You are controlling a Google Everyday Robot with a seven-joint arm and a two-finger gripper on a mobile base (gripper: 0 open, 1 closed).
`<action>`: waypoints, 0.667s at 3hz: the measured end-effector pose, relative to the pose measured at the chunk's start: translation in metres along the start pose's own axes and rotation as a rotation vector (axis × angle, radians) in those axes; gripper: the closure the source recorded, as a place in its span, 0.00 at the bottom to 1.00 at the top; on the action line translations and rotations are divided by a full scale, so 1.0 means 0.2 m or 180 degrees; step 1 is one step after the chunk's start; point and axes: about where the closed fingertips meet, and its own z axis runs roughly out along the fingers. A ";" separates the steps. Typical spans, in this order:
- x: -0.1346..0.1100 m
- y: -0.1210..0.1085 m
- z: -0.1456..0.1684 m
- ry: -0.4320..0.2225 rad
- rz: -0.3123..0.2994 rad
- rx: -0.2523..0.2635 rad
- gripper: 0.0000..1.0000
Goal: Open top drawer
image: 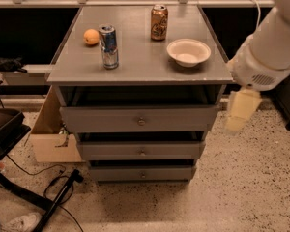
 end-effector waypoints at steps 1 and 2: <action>-0.03 -0.06 0.30 0.0104 -0.0109 -0.0010 0.00; -0.05 -0.11 0.54 0.0159 -0.0208 -0.0051 0.00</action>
Offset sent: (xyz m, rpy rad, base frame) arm 0.0875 0.0215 -0.1518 -0.0862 0.0427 0.0853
